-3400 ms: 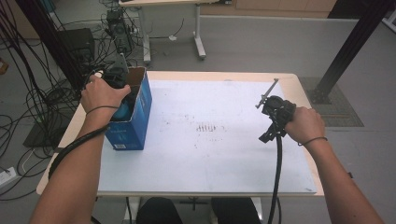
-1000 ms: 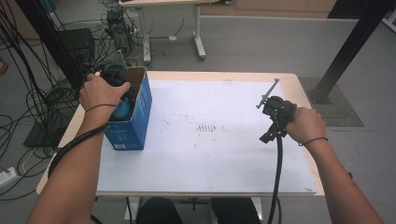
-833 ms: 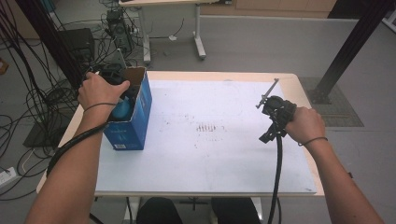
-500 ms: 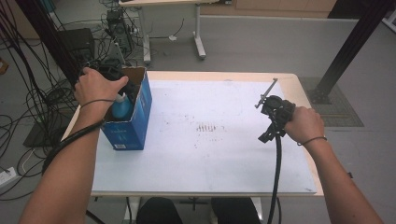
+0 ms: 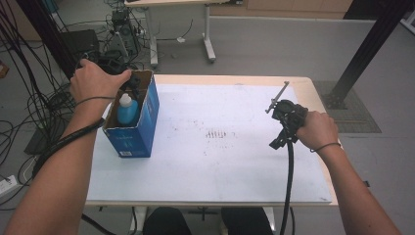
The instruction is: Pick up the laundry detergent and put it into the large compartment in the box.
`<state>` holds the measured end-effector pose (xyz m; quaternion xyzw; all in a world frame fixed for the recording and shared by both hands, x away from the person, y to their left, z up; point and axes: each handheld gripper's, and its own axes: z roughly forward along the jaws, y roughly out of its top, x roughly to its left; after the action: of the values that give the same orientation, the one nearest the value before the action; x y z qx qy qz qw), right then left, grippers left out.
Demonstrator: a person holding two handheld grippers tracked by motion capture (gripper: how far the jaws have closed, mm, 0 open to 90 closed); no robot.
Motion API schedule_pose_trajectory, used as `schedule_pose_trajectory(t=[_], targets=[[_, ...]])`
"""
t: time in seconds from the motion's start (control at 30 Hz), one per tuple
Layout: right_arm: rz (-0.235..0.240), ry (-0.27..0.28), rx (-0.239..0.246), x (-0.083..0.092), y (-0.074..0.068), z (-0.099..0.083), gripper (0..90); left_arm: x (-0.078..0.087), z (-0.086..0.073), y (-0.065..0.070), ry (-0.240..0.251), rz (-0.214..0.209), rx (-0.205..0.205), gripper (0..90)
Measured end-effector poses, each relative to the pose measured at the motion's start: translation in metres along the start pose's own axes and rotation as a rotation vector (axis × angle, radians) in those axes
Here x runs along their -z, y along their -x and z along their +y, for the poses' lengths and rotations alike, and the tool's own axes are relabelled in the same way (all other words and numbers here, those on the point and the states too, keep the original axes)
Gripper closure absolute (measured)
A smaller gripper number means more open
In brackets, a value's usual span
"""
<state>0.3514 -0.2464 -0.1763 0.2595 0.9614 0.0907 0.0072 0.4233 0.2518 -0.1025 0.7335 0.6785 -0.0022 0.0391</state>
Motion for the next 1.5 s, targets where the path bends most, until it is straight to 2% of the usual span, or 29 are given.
schedule_pose_trajectory(t=[0.2,0.4,0.5,0.73,1.0,1.07,1.3,1.5], targets=[[-0.002,0.000,0.005,0.001,0.000,0.002,2.9,0.007,-0.002,0.007,0.000,-0.026,-0.036,8.4],[-0.002,0.003,0.010,0.001,-0.001,0.003,2.9,0.012,-0.004,0.020,0.003,-0.039,-0.082,5.9],[-0.002,0.001,0.011,0.001,-0.001,0.004,2.9,0.013,-0.002,0.031,-0.020,-0.037,-0.116,4.6],[-0.006,0.005,0.012,0.002,-0.001,0.004,2.9,0.018,-0.001,0.056,-0.028,-0.051,-0.197,4.7],[-0.006,0.001,0.011,0.002,0.000,0.004,2.9,0.025,-0.004,0.093,-0.031,-0.081,-0.303,4.7],[-0.005,0.001,0.008,0.002,0.000,0.003,2.9,0.026,-0.006,0.103,-0.028,-0.102,-0.334,4.7],[-0.004,0.001,0.006,0.002,0.000,0.002,2.9,0.025,-0.007,0.124,-0.035,-0.138,-0.397,4.6],[-0.005,0.001,0.012,0.001,0.000,0.003,2.9,0.018,-0.010,0.147,-0.054,-0.137,-0.449,4.6]])
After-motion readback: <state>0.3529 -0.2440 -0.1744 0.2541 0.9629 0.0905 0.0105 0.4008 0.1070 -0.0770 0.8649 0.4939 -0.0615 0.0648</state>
